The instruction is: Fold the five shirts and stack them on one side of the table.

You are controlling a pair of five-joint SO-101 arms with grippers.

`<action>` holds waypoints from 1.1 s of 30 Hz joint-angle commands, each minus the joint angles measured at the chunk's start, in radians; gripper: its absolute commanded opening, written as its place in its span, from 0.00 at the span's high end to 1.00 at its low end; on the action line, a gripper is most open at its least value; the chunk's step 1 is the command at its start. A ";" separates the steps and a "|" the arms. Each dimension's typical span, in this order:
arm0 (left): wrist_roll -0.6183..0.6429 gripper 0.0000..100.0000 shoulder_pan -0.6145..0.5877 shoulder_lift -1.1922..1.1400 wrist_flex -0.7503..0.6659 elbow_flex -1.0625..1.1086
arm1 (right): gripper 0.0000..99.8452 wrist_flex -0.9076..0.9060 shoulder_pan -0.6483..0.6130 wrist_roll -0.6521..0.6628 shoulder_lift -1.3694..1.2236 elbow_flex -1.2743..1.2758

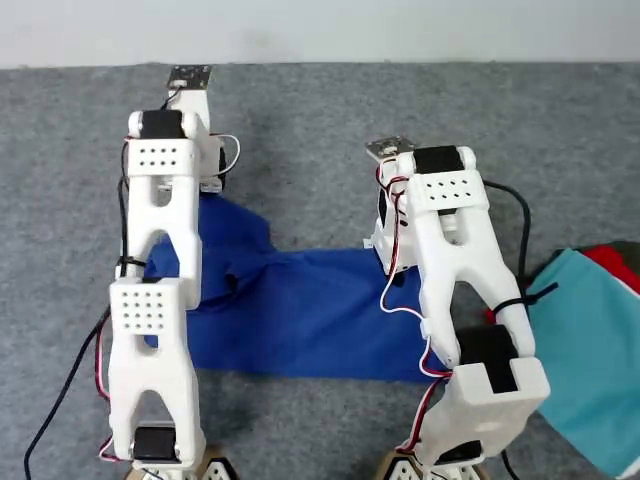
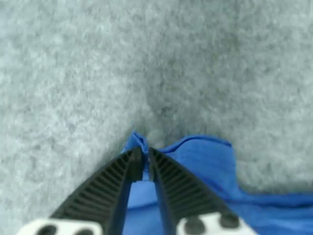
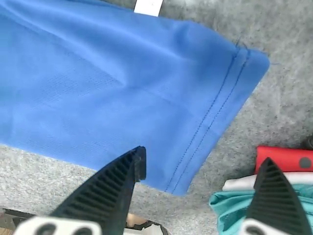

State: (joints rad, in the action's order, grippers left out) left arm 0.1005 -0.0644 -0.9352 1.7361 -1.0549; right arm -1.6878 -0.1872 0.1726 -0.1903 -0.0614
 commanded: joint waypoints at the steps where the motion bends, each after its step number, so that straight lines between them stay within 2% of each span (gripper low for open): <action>1: -0.003 0.99 -0.006 0.138 0.020 0.154 | 0.65 -0.016 0.002 -0.008 0.042 -0.029; 8: -0.055 0.99 -0.021 0.290 0.000 0.409 | 0.65 -0.018 0.002 -0.008 0.042 -0.029; 12: -0.066 0.99 -0.074 0.394 -0.018 0.587 | 0.65 -0.018 0.002 -0.008 0.042 -0.029; 16: -0.124 0.99 -0.101 0.520 -0.129 0.805 | 0.65 -0.018 0.001 -0.009 0.042 -0.029; 25: -0.196 0.99 -0.057 0.845 -0.410 1.331 | 0.65 -0.016 0.001 -0.009 0.042 -0.029; 33: -0.275 0.99 -0.049 1.030 -0.516 1.593 | 0.65 -0.016 -0.004 -0.009 0.041 -0.029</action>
State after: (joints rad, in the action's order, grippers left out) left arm -0.1511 -0.1151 0.0069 1.2482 0.4948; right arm -1.6955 -0.1872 0.1726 -0.1903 -0.0614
